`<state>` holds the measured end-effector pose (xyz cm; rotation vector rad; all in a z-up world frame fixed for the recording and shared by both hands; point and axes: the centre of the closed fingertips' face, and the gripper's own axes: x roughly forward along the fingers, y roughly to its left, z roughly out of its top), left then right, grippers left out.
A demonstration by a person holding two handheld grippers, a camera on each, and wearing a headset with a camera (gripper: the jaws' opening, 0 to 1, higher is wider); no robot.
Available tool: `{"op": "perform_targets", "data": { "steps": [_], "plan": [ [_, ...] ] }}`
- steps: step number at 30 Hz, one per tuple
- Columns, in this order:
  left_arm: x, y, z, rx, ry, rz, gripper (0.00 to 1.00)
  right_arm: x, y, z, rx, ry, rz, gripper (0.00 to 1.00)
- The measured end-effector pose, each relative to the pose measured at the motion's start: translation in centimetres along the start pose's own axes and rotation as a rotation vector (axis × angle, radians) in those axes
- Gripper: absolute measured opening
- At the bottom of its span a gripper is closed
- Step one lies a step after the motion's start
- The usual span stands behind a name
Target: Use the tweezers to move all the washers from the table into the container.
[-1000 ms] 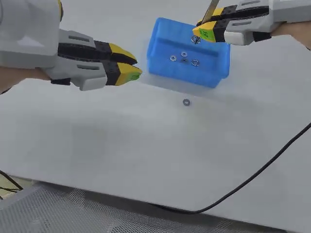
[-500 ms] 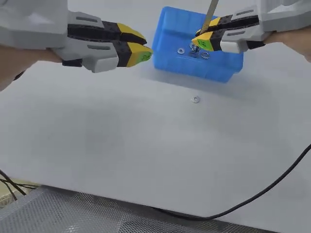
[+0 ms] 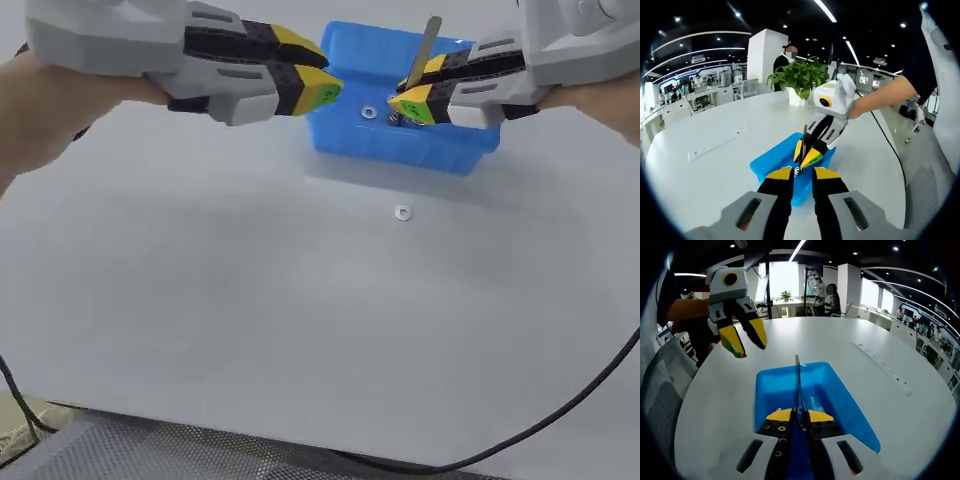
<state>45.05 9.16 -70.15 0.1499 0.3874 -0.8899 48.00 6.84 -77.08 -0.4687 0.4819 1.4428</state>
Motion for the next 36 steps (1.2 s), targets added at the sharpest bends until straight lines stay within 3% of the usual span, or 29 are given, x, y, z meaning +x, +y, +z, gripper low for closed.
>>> {"op": "perform_targets", "data": {
  "steps": [7, 12, 16, 21, 27, 36],
  "plan": [
    [4.6, -0.3, 2.4, 0.075, 0.000, -0.100, 0.23, -0.2, 0.1, 0.1, -0.002, -0.001, 0.003, 0.10],
    [6.2, -1.0, 3.0, 0.104, 0.006, -0.156, 0.22, -0.2, 0.1, 0.1, -0.012, 0.005, 0.009, 0.10],
    [6.4, -1.4, 2.3, 0.100, 0.036, -0.187, 0.15, -0.4, 0.1, 0.0, -0.011, 0.009, 0.007, 0.10],
    [6.7, -1.4, 1.9, 0.098, 0.048, -0.201, 0.16, -0.4, 0.0, -0.1, -0.009, 0.008, 0.010, 0.10],
    [6.9, -1.4, 1.1, 0.135, 0.090, -0.222, 0.11, -0.4, -0.3, -0.3, -0.014, 0.011, 0.013, 0.10],
    [6.9, -1.4, 1.2, 0.191, 0.089, -0.248, 0.08, -0.3, -0.3, -0.2, -0.031, 0.015, 0.008, 0.11]
  ]
}}
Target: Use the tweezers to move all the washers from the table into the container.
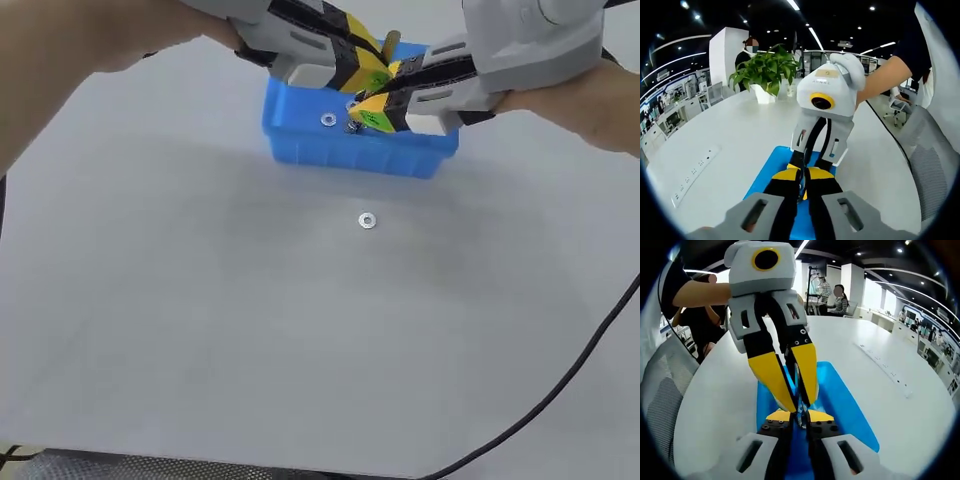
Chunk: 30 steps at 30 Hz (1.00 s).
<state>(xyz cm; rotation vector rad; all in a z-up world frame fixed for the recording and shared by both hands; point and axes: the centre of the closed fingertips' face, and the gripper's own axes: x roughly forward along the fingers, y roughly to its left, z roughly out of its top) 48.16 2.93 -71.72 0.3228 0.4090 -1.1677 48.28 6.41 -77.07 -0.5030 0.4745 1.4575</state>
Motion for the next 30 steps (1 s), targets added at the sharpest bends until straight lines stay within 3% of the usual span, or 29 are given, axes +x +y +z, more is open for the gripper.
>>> {"op": "perform_targets", "data": {
  "steps": [9, 19, 30],
  "plan": [
    [-0.4, 0.2, 1.0, 0.012, -0.040, 0.010, 0.07, -0.1, 0.1, 0.3, 0.005, -0.007, -0.021, 0.15],
    [-0.7, 0.4, 1.3, 0.040, -0.040, 0.026, 0.07, -0.7, -0.8, 0.4, 0.002, -0.020, -0.058, 0.22],
    [-2.3, 0.9, 2.0, 0.043, -0.054, 0.067, 0.07, -2.3, -0.1, 0.5, 0.008, -0.020, -0.106, 0.33]
  ]
}}
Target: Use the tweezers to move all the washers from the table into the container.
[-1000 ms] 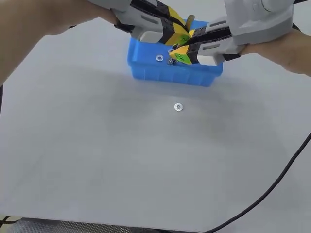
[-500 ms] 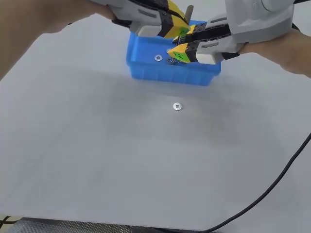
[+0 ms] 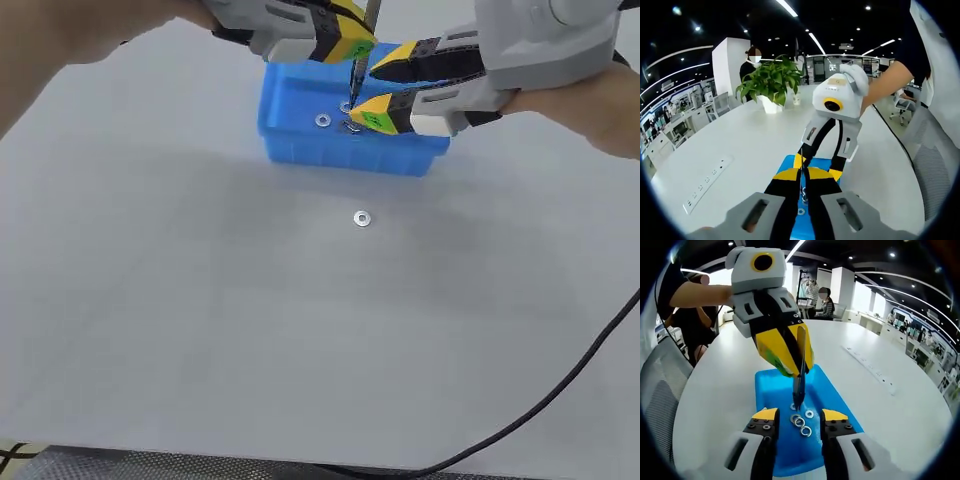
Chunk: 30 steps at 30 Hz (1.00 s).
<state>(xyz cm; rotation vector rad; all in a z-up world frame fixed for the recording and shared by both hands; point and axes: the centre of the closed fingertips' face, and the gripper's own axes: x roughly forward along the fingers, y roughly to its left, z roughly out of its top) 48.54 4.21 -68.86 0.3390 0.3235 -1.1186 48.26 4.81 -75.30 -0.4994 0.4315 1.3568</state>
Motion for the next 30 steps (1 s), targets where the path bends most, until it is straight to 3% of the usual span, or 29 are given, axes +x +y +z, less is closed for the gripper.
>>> {"op": "perform_targets", "data": {
  "steps": [7, 12, 15, 18, 23, 30],
  "plan": [
    [-1.5, -0.7, 1.6, -0.001, -0.039, 0.020, 0.07, -2.5, 0.0, -0.1, 0.054, -0.026, -0.051, 0.46],
    [-2.6, -2.5, 2.6, 0.001, -0.065, 0.019, 0.07, -4.6, 0.9, -0.6, 0.085, -0.044, -0.092, 0.52],
    [-3.3, -3.6, 3.1, -0.016, -0.088, 0.015, 0.07, -5.7, 2.2, -1.0, 0.108, -0.066, -0.109, 0.59],
    [-3.8, -4.5, 3.0, -0.009, -0.084, 0.018, 0.07, -6.4, 3.5, -1.4, 0.119, -0.073, -0.119, 0.68],
    [-4.3, -5.7, 2.7, -0.011, -0.066, 0.010, 0.07, -7.2, 6.1, -2.7, 0.149, -0.056, -0.113, 0.74],
    [-4.7, -7.9, 3.2, -0.011, -0.084, -0.012, 0.07, -7.8, 9.1, -4.4, 0.214, -0.052, -0.106, 0.80]
  ]
}}
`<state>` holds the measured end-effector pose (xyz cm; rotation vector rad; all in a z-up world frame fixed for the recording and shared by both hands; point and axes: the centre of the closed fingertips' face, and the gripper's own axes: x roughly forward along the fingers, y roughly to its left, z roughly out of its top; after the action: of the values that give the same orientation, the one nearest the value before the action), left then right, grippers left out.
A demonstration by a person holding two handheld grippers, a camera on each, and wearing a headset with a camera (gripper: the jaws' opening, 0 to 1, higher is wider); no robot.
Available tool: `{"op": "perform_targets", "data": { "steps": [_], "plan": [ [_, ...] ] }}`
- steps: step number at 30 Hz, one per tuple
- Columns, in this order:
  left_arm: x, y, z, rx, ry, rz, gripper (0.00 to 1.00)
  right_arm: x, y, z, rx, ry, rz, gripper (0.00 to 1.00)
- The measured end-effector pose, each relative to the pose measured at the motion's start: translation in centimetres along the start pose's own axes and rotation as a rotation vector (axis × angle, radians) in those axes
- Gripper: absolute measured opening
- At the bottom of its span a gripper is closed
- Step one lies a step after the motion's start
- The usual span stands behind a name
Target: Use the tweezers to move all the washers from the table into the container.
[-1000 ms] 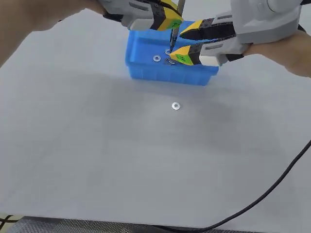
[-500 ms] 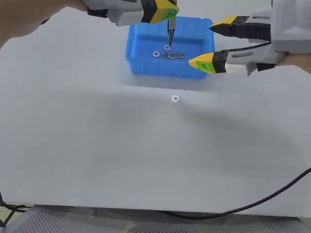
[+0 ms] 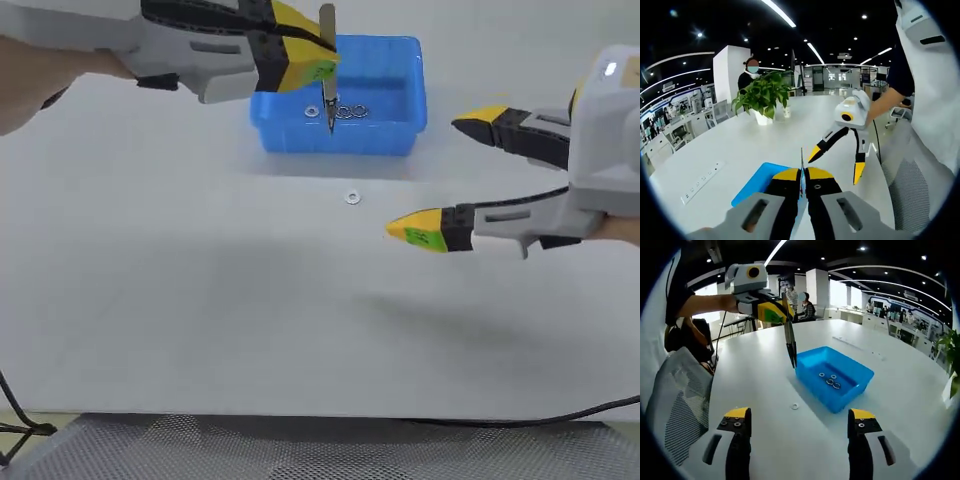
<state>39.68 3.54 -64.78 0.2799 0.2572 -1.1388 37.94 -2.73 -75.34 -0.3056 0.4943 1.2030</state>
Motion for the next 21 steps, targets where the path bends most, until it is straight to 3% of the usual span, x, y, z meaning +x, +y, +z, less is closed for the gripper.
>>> {"op": "perform_targets", "data": {
  "steps": [6, 14, 16, 21],
  "plan": [
    [0.5, -1.8, -1.5, -0.022, 0.012, -0.031, 0.07, -0.1, 1.4, -1.4, 0.024, 0.018, 0.013, 0.81],
    [1.9, -2.7, -3.4, -0.065, -0.002, -0.021, 0.07, -0.9, 3.0, -2.2, 0.043, 0.046, 0.031, 0.89],
    [2.0, -3.0, -3.0, -0.062, 0.000, -0.021, 0.07, -1.1, 3.3, -2.5, 0.044, 0.054, 0.038, 0.90],
    [2.5, -3.1, -3.3, -0.047, 0.001, -0.025, 0.07, -1.2, 3.7, -2.8, 0.044, 0.063, 0.050, 0.91]
  ]
}}
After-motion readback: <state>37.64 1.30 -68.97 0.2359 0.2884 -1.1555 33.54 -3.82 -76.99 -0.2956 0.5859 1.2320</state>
